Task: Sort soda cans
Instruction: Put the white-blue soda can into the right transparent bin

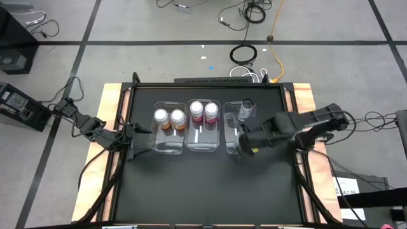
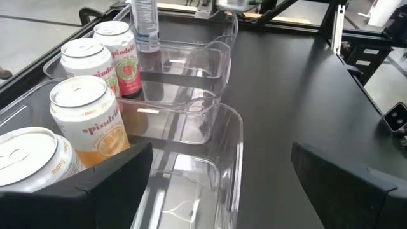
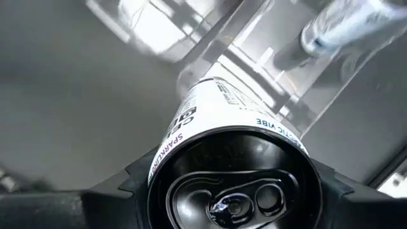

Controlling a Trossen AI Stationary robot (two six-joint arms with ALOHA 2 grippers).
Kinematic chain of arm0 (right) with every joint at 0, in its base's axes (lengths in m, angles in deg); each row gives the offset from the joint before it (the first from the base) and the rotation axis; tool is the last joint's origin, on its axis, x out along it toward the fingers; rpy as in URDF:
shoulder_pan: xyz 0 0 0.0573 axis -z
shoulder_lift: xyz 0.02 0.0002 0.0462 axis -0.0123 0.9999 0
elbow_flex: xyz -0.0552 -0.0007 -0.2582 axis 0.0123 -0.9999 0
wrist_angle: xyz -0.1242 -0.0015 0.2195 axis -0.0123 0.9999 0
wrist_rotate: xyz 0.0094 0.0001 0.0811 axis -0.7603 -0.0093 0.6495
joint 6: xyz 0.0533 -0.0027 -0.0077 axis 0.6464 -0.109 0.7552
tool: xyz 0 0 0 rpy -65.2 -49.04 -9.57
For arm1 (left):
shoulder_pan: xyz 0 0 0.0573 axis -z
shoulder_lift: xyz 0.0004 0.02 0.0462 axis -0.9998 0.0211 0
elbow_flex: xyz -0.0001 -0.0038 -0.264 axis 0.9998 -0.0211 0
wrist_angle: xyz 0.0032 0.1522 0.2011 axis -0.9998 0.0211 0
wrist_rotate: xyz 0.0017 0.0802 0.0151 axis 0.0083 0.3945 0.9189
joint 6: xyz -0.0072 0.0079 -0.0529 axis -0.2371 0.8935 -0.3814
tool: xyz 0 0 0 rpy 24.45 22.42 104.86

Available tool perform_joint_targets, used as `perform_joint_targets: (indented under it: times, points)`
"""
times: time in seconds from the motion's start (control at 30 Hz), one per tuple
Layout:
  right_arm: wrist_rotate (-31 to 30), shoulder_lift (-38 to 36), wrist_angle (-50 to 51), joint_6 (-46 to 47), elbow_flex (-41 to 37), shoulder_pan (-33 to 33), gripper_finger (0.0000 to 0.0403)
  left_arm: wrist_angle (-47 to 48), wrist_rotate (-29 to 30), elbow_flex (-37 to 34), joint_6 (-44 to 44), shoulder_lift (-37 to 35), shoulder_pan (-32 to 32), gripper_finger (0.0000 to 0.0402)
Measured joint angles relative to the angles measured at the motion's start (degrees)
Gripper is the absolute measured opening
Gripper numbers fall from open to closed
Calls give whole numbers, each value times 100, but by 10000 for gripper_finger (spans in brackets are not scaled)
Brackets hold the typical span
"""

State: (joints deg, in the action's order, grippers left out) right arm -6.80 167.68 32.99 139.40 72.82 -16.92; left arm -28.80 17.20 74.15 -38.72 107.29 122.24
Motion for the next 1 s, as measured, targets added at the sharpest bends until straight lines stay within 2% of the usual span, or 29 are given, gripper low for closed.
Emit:
perform_joint_targets:
  times: [0.4,0.7,1.0]
  points:
    - [36,924,-245,-1762,1,1861,235,52,295,-7,5,0,0,383]
    - [21,1622,-925,-2889,0,2613,235,51,293,-11,2,0,0,383]
    - [-151,1923,-1296,-3391,0,3277,235,42,289,-11,-13,0,0,383]
